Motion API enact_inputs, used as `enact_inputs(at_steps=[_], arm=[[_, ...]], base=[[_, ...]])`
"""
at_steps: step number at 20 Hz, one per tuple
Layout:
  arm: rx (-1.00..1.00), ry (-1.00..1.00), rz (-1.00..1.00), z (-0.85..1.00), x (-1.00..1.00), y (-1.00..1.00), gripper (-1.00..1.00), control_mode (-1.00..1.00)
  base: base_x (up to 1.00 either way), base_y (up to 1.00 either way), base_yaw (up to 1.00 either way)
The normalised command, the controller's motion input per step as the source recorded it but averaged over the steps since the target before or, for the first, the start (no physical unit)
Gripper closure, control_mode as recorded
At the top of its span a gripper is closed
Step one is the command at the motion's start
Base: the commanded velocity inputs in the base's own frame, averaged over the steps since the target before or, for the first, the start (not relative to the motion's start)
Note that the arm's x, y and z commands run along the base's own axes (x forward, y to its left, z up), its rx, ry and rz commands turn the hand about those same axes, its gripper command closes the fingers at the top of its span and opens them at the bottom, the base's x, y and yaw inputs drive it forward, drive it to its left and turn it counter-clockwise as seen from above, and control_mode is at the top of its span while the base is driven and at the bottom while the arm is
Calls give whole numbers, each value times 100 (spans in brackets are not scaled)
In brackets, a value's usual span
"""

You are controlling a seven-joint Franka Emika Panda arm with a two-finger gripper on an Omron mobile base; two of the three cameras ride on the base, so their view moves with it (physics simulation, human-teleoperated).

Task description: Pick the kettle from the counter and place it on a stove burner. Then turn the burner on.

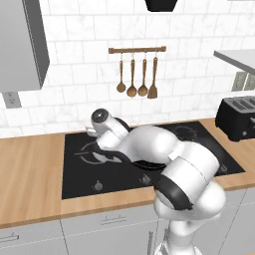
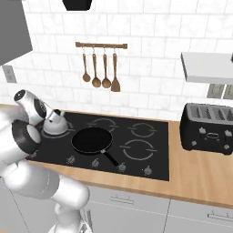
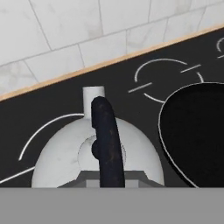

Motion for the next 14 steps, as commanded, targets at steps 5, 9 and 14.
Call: enact_inputs(at_steps=[5, 9, 14], arm=[[-9, 0, 3, -14, 33, 14, 100, -100], [-8, 0, 0, -9, 26, 22, 100, -100], [-9, 1, 0, -14, 18, 26, 100, -100]], base=[[0, 0, 0], [0, 0, 0], [0, 0, 0]])
